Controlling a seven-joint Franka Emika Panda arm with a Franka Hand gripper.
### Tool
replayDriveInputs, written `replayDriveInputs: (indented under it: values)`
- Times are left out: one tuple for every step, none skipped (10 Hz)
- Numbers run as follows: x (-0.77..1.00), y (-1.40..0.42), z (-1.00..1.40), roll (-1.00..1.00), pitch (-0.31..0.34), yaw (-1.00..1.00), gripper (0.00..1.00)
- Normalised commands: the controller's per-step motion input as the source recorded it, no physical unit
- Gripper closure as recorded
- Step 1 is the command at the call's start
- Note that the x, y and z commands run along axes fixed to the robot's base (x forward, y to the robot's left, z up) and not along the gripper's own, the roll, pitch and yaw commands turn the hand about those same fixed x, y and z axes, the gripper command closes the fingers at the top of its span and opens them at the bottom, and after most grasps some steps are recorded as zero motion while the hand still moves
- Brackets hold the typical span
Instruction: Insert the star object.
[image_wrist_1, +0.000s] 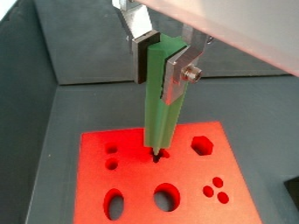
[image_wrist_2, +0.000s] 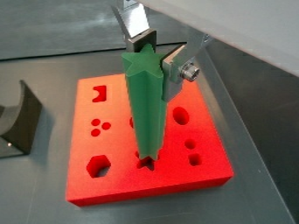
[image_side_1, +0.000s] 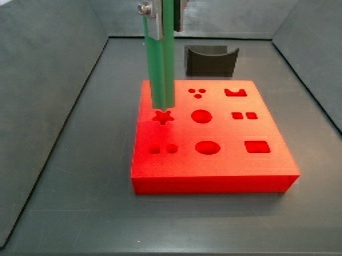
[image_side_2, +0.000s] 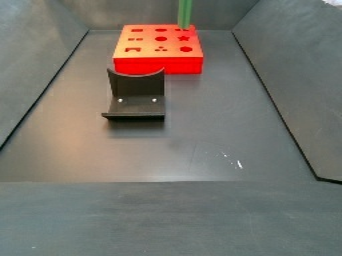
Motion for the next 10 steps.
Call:
replayDriveInputs:
  values:
    - [-0.03, -0.08, -0.05, 0.0, -0.003, 0.02, 1.0]
    - [0.0, 0.0, -0.29, 0.19, -0.01, 0.0, 1.0]
    - [0.09, -0.04, -0.35, 0.42, 0.0, -0.09, 1.0]
    - [0.14, 0.0, -0.42, 0.38, -0.019, -0.09, 1.0]
    - [0.11, -0.01, -0.42, 0.23, -0.026, -0.01, 1.0]
    - [0.26, -0.05, -0.24, 0.05, -0.036, 0.0, 1.0]
    - [0.17, -0.02, -0.16, 0.0, -0.011, 0.0, 1.0]
    - [0.0, 0.0, -0.13, -0.03, -0.001, 0.01, 1.0]
    - [-0.13, 0.0, -0.06, -0.11, -0.003, 0.0, 1.0]
    - [-0.44, 0.0, -0.03, -0.17, -0.03, 0.0, 1.0]
